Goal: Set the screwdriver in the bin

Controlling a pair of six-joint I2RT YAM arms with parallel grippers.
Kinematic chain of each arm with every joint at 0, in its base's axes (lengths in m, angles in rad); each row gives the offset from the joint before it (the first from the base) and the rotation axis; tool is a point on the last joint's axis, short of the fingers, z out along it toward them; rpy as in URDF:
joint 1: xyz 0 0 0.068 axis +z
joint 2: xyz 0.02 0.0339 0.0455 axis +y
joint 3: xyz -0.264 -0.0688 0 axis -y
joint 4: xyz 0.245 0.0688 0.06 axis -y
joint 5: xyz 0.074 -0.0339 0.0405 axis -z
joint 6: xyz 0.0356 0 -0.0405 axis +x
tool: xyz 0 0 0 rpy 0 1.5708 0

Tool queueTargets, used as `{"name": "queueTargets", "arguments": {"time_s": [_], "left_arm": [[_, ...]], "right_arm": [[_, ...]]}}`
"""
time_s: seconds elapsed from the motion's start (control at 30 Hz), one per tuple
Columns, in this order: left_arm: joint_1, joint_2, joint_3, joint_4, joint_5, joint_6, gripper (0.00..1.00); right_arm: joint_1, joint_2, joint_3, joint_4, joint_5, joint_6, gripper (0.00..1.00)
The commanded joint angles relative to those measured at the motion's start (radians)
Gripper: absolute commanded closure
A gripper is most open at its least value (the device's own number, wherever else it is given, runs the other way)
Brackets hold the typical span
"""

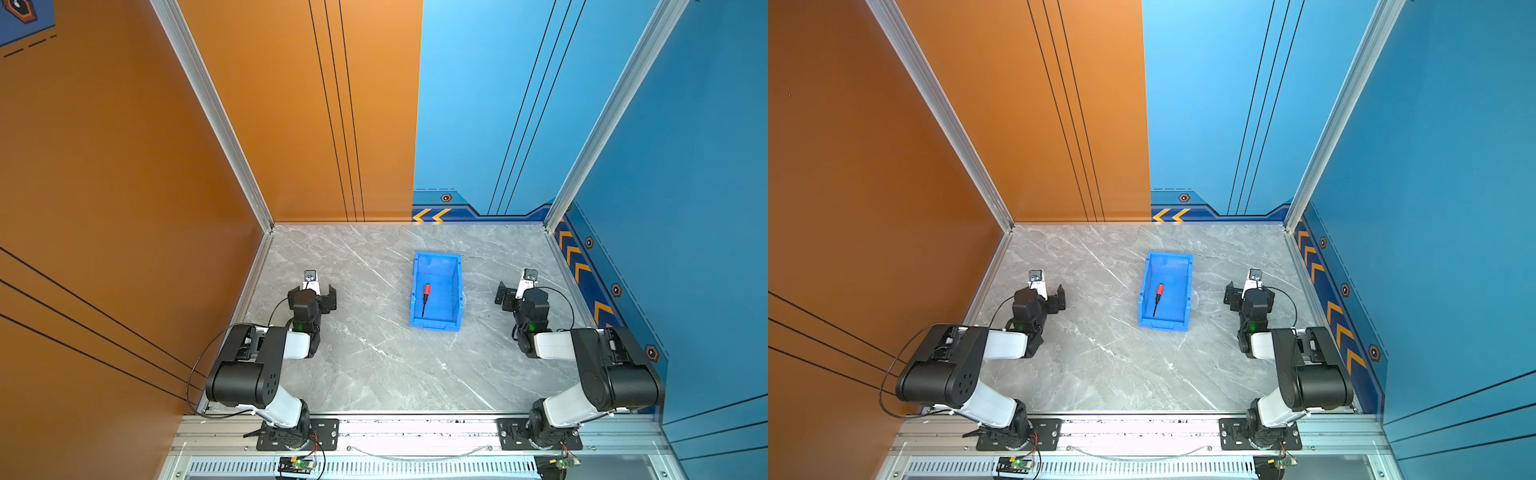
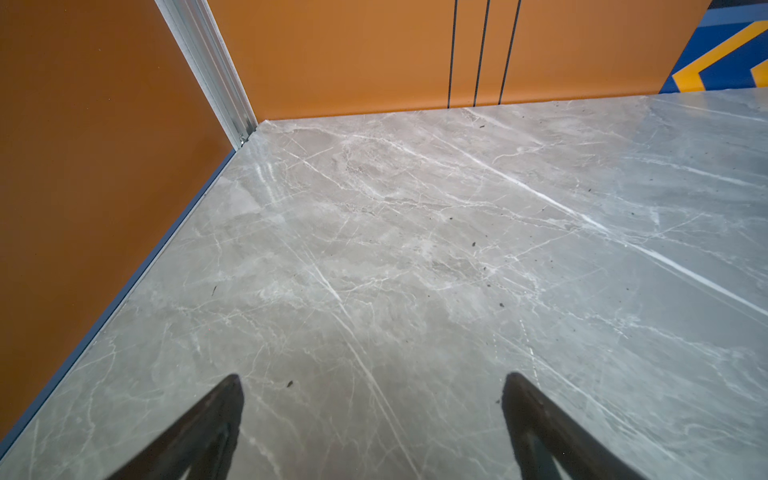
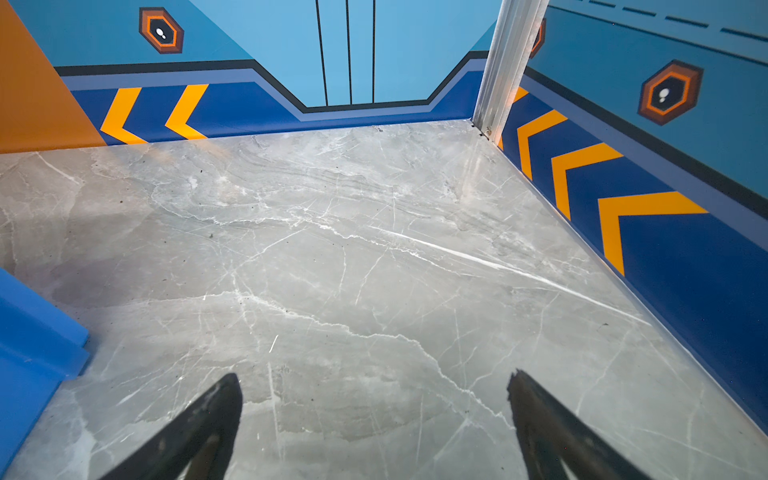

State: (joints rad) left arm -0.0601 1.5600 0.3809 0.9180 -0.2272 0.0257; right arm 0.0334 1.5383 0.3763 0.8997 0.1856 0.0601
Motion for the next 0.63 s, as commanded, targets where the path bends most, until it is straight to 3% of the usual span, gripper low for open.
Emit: {"name": "queueTargets", "arguments": {"time_s": [0.0,0.6], "left_arm": [[-0.004,0.004,-0.012,0.03,-0.004,-0.003,0.02],[-0.003,0.004,-0.012,0.03,0.005,-0.001,0.02]], "right_arm": [[-0.001,0.009,-0.005,0.016,-0.011,0.014,0.0],[0.0,0.009,-0.005,0.016,-0.01,0.014,0.0]]}}
